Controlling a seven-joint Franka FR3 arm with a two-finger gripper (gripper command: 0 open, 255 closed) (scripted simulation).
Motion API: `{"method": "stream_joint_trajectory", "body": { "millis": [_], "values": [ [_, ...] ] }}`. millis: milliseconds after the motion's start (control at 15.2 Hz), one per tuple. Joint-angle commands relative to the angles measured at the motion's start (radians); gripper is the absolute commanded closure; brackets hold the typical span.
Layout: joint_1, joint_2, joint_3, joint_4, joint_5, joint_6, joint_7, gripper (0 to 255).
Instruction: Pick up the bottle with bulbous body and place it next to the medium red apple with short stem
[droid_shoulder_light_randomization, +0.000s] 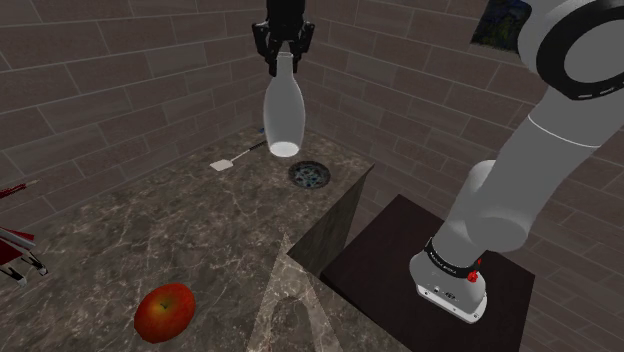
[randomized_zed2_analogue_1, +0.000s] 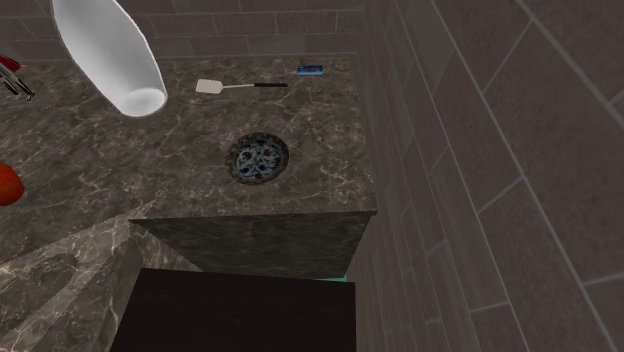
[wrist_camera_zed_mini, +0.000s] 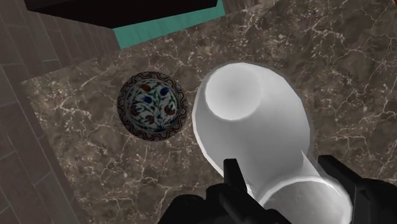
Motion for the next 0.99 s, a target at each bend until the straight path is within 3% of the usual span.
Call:
{"method": "stream_joint_trajectory", "body": {
  "millis": [0,462,924],
  "values": [
    [0.025,0.018,0.029,0.004,-0.002,0.013,0.056,255],
    [0.106,0.112,0.113,0.063,-0.025,0.041,0.221,255],
    [0.206,0.261,0.179,0.199,-0.073,0.041,0.380,255]
  ]
}}
